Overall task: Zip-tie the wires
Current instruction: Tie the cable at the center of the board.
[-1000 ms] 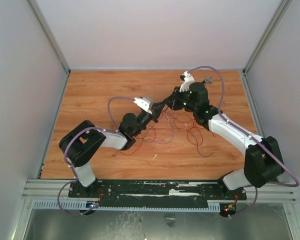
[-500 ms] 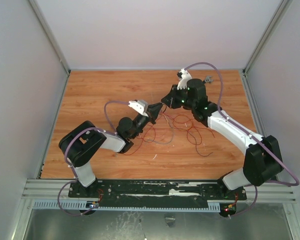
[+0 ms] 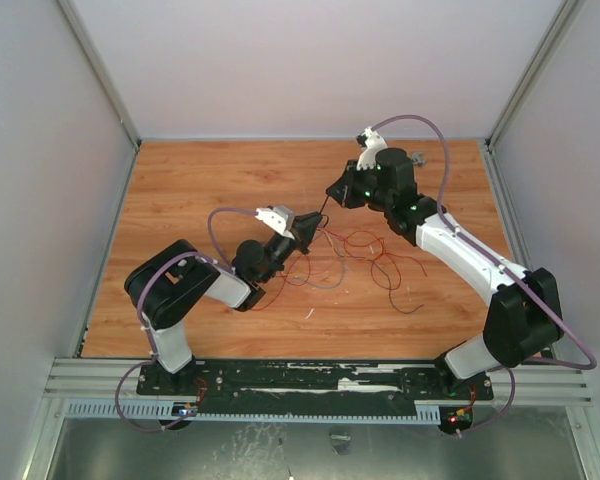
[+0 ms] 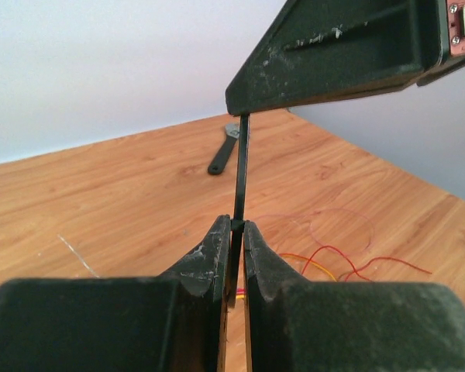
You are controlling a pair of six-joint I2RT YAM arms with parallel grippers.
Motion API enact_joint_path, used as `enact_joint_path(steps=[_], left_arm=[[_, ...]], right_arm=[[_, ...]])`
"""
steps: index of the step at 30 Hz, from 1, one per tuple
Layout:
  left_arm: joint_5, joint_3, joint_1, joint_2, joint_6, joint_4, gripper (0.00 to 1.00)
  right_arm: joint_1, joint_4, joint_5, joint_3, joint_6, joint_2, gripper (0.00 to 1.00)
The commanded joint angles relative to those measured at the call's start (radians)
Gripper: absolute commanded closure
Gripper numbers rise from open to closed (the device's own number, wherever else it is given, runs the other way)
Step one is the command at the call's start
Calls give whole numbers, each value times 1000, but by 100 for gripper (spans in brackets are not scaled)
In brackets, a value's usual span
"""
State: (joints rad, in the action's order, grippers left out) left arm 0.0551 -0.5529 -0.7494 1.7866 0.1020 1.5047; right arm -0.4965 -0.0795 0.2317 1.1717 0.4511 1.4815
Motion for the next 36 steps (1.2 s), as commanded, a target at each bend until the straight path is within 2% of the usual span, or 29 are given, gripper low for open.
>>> enact_joint_path(steps=[1, 36], left_arm=[[-7, 27, -4, 30, 1, -34, 100], [17, 68, -5, 29, 8, -3, 100]], right_arm=[[27, 101, -58, 65, -20, -14, 100], [46, 90, -54, 86, -42, -29, 100]])
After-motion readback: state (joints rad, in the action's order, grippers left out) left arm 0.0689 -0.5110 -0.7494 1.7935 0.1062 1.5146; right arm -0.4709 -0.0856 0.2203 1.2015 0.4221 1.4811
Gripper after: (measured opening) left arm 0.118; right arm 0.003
